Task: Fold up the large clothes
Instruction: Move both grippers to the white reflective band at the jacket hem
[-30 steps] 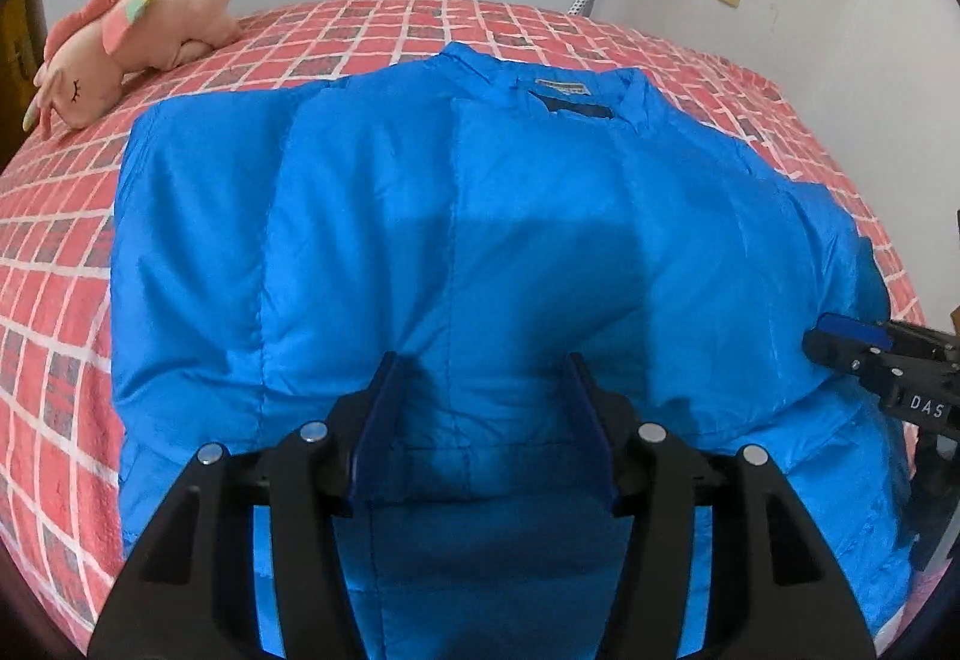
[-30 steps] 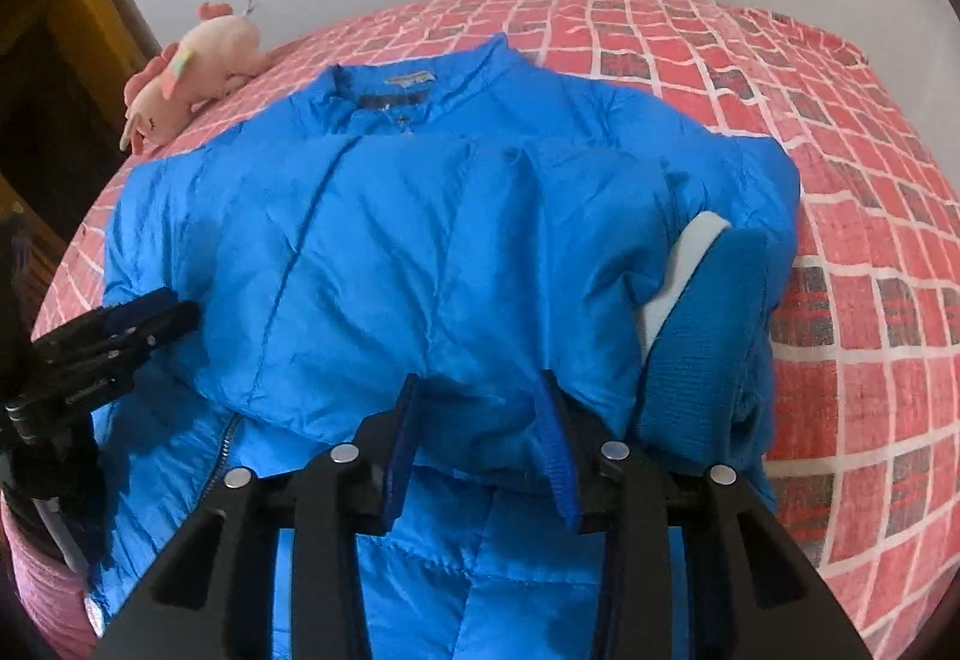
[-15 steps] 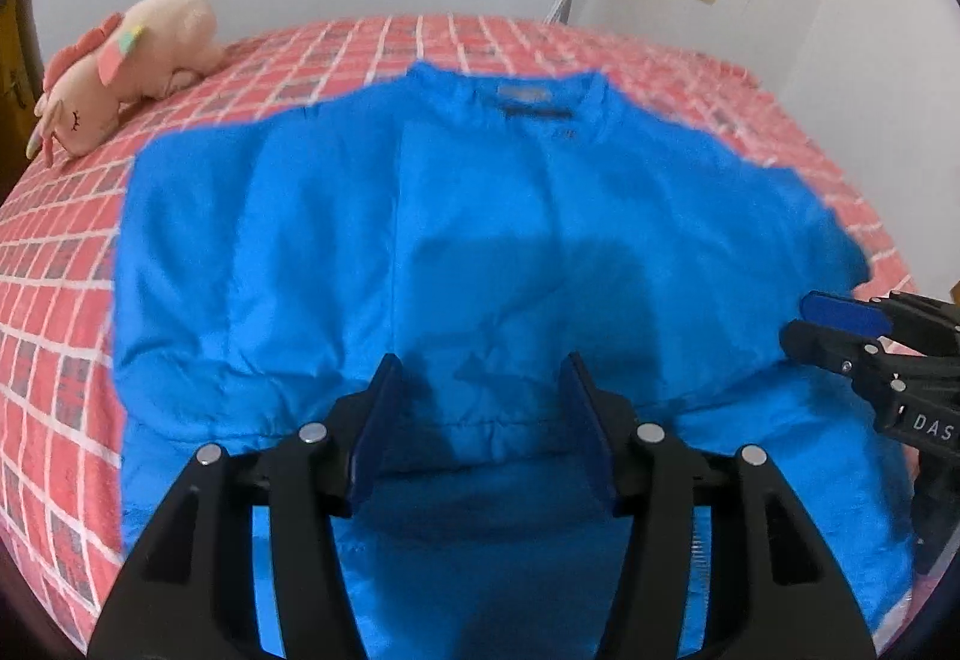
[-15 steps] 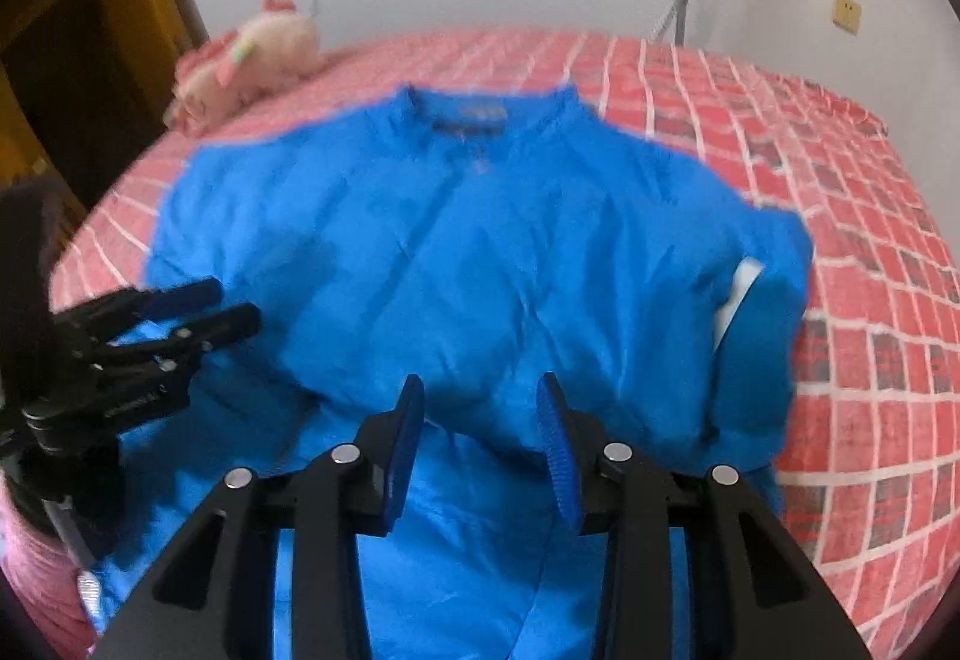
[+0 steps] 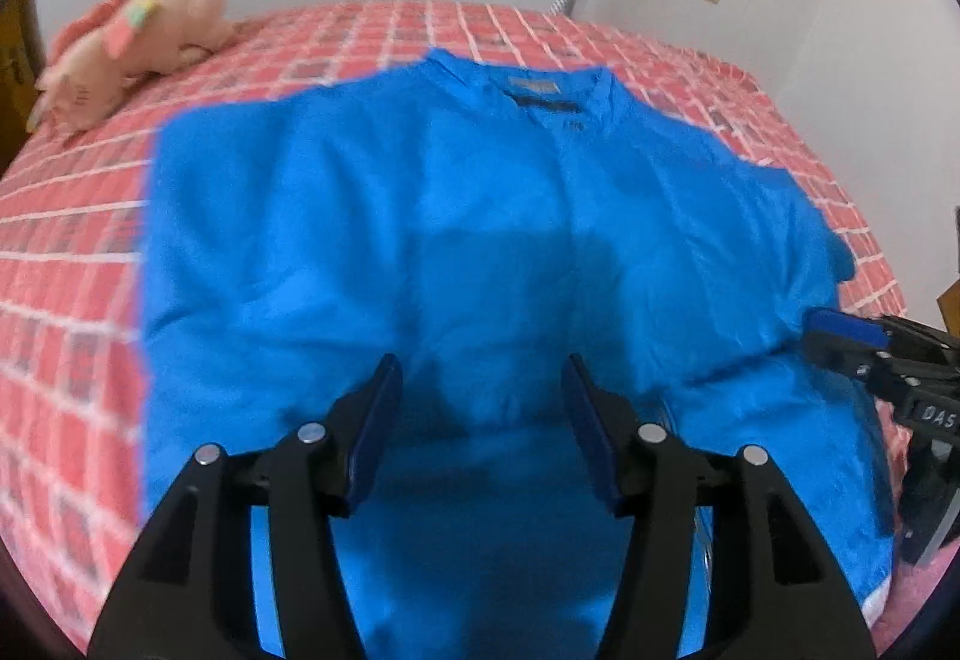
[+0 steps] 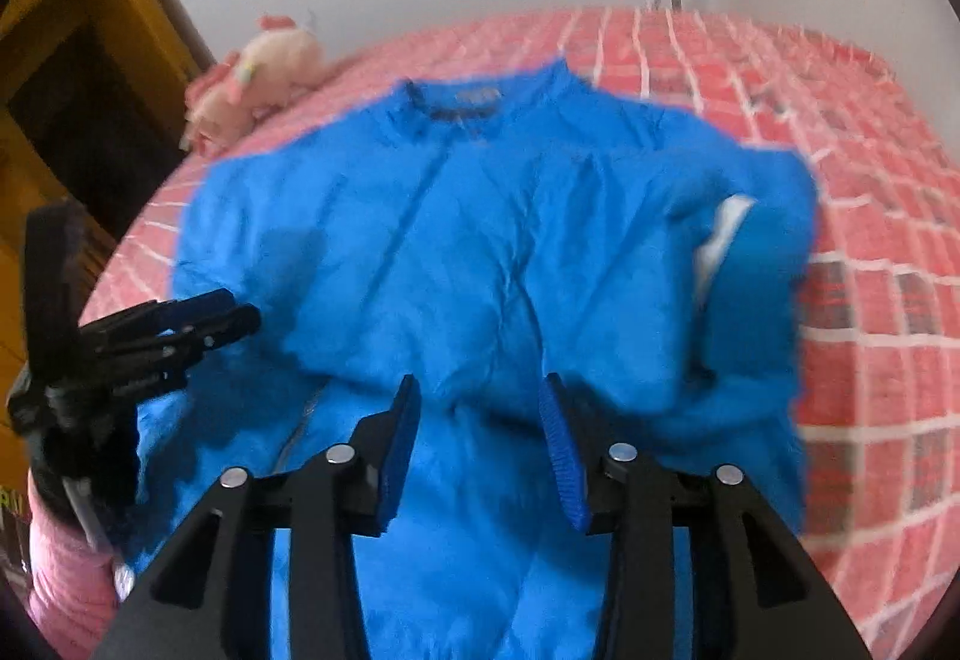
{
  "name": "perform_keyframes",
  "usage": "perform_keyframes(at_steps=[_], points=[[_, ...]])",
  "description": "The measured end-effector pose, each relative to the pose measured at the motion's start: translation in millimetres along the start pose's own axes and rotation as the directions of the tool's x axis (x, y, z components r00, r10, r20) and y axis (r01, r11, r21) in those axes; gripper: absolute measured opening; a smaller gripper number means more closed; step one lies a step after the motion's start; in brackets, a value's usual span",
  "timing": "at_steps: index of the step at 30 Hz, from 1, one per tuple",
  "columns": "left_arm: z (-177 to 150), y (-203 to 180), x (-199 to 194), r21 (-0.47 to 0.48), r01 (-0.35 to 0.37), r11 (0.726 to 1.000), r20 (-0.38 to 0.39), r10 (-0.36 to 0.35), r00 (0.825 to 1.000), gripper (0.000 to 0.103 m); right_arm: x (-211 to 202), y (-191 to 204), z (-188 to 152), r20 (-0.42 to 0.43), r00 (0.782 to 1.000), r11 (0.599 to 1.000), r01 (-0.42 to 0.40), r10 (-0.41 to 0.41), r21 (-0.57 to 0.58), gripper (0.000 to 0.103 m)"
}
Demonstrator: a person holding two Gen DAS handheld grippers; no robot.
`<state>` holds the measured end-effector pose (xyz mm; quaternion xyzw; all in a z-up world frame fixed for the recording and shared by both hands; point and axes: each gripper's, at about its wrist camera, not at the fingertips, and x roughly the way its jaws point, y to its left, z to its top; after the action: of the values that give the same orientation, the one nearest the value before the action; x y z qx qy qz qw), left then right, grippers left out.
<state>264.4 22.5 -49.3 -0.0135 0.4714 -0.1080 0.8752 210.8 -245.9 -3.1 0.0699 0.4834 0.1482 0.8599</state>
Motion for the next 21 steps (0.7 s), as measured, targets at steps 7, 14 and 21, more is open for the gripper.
perform_keyframes(at_steps=[7,14,21], points=[[-76.8,40.5,-86.4,-0.034,-0.083,0.996,0.012,0.083,0.996,0.069,-67.6,-14.3,-69.0,-0.011,1.000,1.000,-0.016,0.016,0.009,0.048],[-172.1,88.0,-136.3,-0.144,-0.151,0.978,-0.068,0.142,0.987,0.075,-128.0,-28.8,-165.5,-0.034,0.999,0.998,-0.005,0.007,0.064,0.051],[-224.6,92.9,-157.7,-0.228,-0.098,0.969,-0.094,0.078,0.992,0.076,-139.7,-23.3,-223.7,-0.122,0.992,0.993,-0.012,0.026,0.114,0.051]])
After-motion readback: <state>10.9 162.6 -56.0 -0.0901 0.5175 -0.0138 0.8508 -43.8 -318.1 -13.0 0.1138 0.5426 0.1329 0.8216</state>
